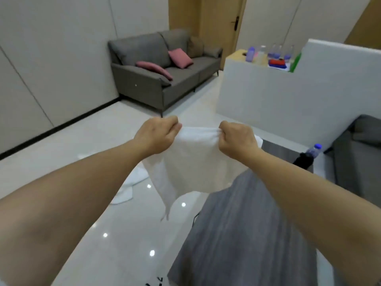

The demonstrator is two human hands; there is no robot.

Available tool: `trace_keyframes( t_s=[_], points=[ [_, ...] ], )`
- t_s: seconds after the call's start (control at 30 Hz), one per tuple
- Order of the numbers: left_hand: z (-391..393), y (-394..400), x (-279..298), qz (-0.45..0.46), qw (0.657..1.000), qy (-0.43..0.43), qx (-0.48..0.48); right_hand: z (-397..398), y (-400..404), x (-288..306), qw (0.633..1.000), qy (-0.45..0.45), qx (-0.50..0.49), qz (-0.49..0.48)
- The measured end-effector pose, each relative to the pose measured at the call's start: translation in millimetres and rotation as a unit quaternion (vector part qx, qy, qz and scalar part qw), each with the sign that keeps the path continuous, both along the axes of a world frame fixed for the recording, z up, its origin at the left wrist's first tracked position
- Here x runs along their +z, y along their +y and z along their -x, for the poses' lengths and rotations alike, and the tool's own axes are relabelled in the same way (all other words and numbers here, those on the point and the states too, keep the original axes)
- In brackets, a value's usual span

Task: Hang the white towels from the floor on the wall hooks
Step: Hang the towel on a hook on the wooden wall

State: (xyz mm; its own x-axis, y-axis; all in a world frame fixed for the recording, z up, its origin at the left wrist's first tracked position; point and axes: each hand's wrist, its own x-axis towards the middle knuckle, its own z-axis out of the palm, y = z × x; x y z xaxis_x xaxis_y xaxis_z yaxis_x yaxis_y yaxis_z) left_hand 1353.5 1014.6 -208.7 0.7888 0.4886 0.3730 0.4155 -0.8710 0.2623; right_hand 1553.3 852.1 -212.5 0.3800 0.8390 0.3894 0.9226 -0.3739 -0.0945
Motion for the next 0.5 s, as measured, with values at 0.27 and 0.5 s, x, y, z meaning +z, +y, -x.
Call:
trace_keyframes(
  t_s=[0.27, 0.5],
  points=[
    [259, 63, 76, -0.093, 0.983, 0.035, 0.156, 211, 125, 79, 0.968, -0.026, 0.224, -0.111],
    [488, 72, 119, -0.067, 0.928, 0.011, 0.365, 426, 220, 108, 0.894, -0.04, 0.399, -0.201]
  ],
)
